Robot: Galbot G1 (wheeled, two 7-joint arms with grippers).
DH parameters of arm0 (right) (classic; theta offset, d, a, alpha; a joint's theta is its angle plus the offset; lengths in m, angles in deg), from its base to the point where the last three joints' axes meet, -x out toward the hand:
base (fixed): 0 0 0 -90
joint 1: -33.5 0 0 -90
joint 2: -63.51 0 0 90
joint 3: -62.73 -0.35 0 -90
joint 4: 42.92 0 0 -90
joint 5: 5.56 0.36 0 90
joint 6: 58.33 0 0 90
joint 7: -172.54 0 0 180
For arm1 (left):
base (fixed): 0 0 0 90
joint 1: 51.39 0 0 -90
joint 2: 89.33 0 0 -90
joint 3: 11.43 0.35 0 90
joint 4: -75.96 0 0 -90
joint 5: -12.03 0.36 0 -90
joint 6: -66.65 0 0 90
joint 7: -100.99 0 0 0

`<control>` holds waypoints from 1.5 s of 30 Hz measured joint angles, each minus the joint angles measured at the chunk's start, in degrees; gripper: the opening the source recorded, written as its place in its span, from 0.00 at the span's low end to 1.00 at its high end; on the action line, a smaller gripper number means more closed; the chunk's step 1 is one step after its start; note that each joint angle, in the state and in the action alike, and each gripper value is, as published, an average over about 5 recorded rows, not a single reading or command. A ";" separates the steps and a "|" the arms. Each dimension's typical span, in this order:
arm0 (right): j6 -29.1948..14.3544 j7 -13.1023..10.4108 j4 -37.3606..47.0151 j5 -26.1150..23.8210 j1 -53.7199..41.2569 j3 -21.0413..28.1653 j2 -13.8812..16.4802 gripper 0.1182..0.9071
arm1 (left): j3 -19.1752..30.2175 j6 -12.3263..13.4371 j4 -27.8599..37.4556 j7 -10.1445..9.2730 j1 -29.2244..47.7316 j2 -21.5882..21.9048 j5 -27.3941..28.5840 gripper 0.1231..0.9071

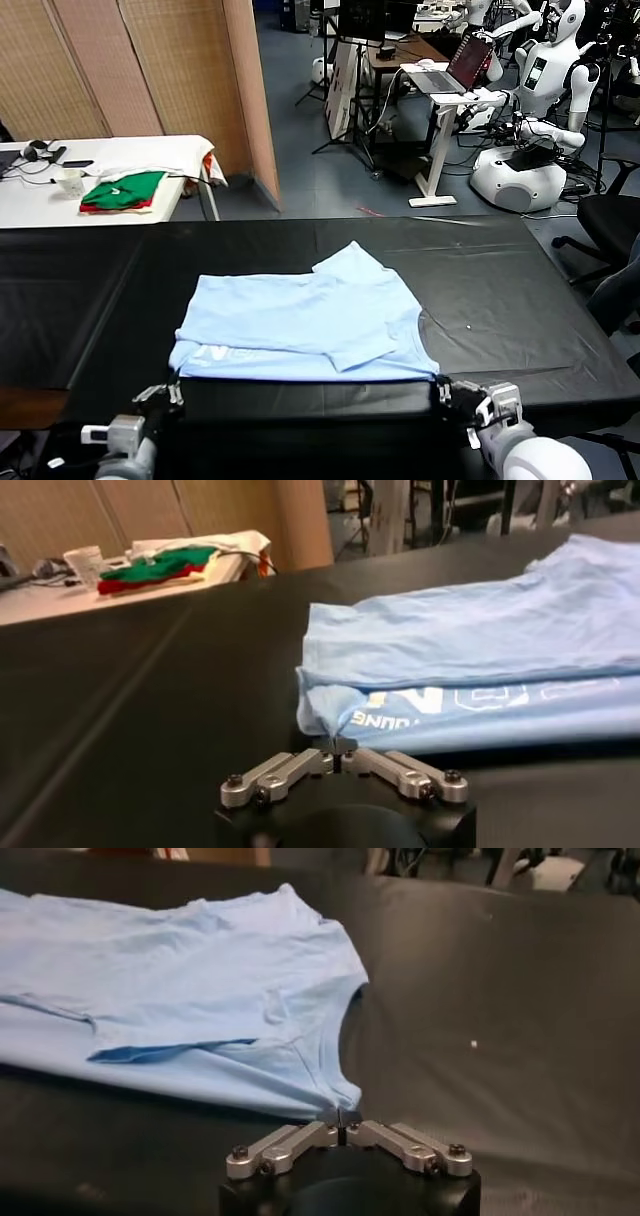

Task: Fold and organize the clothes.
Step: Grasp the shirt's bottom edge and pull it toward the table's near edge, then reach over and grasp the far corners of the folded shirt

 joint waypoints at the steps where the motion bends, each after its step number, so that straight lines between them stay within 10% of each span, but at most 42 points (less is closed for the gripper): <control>1: 0.00 0.10 -0.41 0.01 0.27 -0.03 0.01 0.25 | -0.04 -0.38 -0.37 -0.49 -0.55 -0.09 -0.12 0.03; 5: 0.00 0.12 -2.20 0.16 1.31 -0.11 0.10 0.56 | -0.20 -2.18 -1.92 -2.39 -2.44 -0.60 -0.99 0.16; 10: 0.00 0.12 -4.88 2.10 2.71 -1.53 0.72 0.92 | -0.83 -4.35 -4.04 -4.94 -4.33 -1.48 -1.67 0.57; 17: 0.00 0.02 -5.63 5.53 -0.97 -4.78 2.29 1.00 | -3.38 -5.40 -8.09 -3.37 -7.25 -3.09 0.97 0.98; 24: -0.44 -1.05 4.88 9.21 -18.99 1.34 2.63 1.00 | -4.43 -8.53 -10.16 -4.72 -0.32 -2.85 -8.75 1.00; 33: -0.93 -1.59 24.10 6.68 -42.73 14.56 -1.73 1.00 | -1.08 -10.70 0.83 0.69 21.97 1.21 -23.20 1.00; 45: -2.01 1.06 42.81 3.80 -58.52 24.62 -8.29 1.00 | 8.16 -14.01 23.14 5.17 43.47 6.56 -26.28 1.00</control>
